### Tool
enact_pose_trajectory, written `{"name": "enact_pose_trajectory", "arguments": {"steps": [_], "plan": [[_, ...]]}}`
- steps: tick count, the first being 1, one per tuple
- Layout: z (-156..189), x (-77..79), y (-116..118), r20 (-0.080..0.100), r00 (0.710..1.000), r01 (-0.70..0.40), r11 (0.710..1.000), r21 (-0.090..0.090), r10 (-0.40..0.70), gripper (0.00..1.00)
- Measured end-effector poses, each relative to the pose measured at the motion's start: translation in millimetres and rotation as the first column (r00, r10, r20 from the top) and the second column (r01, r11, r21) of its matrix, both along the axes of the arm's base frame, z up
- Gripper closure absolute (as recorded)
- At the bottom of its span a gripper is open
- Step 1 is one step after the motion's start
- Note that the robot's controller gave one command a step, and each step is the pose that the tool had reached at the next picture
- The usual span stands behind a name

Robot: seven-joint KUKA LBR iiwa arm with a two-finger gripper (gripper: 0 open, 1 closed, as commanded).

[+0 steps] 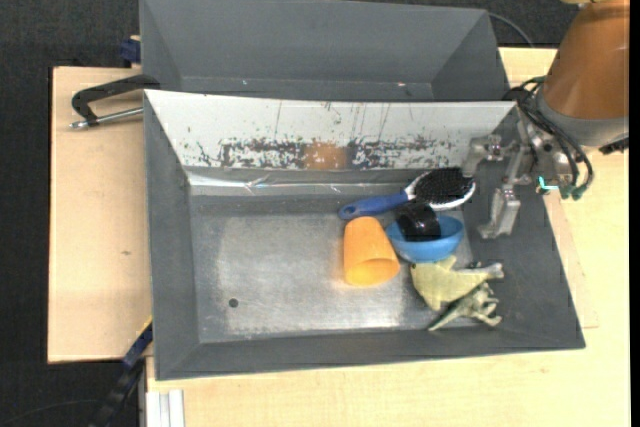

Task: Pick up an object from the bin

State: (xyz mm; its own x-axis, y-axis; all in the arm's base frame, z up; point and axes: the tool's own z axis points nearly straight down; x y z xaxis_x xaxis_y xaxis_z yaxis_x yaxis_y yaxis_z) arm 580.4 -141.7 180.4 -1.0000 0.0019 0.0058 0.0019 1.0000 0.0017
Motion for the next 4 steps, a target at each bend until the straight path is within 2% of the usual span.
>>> {"name": "enact_pose_trajectory", "arguments": {"steps": [1,2,3,4], "plan": [[-87.9,15.9,23.7,0.013,0.86,-0.51,0.86,-0.004,0.51,0.0],[-86.9,16.2,23.6,0.014,0.86,-0.51,0.86,-0.004,0.51,1.0],[-87.2,15.8,21.8,0.012,0.861,-0.509,0.861,-0.006,0.509,0.0],[-87.1,16.0,23.3,0.014,0.86,-0.509,0.86,-0.004,0.509,1.0]]}}
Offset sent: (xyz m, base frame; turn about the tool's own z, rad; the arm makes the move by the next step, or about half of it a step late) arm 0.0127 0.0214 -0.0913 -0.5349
